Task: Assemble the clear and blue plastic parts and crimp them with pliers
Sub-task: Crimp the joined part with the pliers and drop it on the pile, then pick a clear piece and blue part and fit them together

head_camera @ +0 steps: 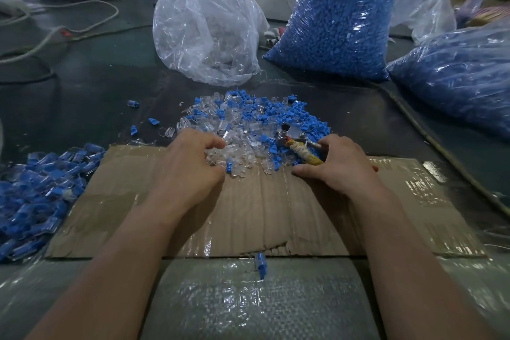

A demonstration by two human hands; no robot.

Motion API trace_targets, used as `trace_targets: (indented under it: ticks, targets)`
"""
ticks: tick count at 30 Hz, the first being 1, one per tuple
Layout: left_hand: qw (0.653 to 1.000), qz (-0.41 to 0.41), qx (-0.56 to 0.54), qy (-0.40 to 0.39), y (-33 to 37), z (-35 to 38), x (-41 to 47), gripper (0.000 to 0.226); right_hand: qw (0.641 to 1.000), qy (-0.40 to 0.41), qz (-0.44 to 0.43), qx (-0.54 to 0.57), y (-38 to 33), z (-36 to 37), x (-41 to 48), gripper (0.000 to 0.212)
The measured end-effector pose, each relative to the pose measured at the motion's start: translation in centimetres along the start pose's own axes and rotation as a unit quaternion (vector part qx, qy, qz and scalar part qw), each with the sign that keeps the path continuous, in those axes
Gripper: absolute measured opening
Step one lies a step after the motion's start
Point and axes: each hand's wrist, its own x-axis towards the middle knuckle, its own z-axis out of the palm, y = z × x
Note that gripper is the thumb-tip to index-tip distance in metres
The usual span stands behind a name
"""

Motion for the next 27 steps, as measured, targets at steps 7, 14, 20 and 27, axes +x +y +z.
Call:
trace_targets:
  ticks: [7, 14, 20, 27]
  targets:
    - [0.998, 0.014, 0.048, -0.042, 0.4, -0.2, -0.3, 0.034, 1.0, -0.022, -0.008, 0.007, 0.3, 0.1, -0.1, 0.081]
    - [0.997, 0.023, 0.031, -0.071, 0.9, -0.5, -0.3, 0.025, 0.999, -0.025, -0.023, -0.018, 0.1, -0.1, -0.3, 0.087]
    - [0.998, 0.028, -0.023, -0.046, 0.4, -0.3, -0.2, 0.026, 0.998, 0.026, -0.051, 0.008, -0.8, -0.4, -1.0, 0.083]
    - [0.993, 0.011, -0.119, 0.011, -0.1, -0.2, 0.1, 0.043, 0.966, 0.139, -0.178, 0.123, -2.6, -0.7, -2.4, 0.018]
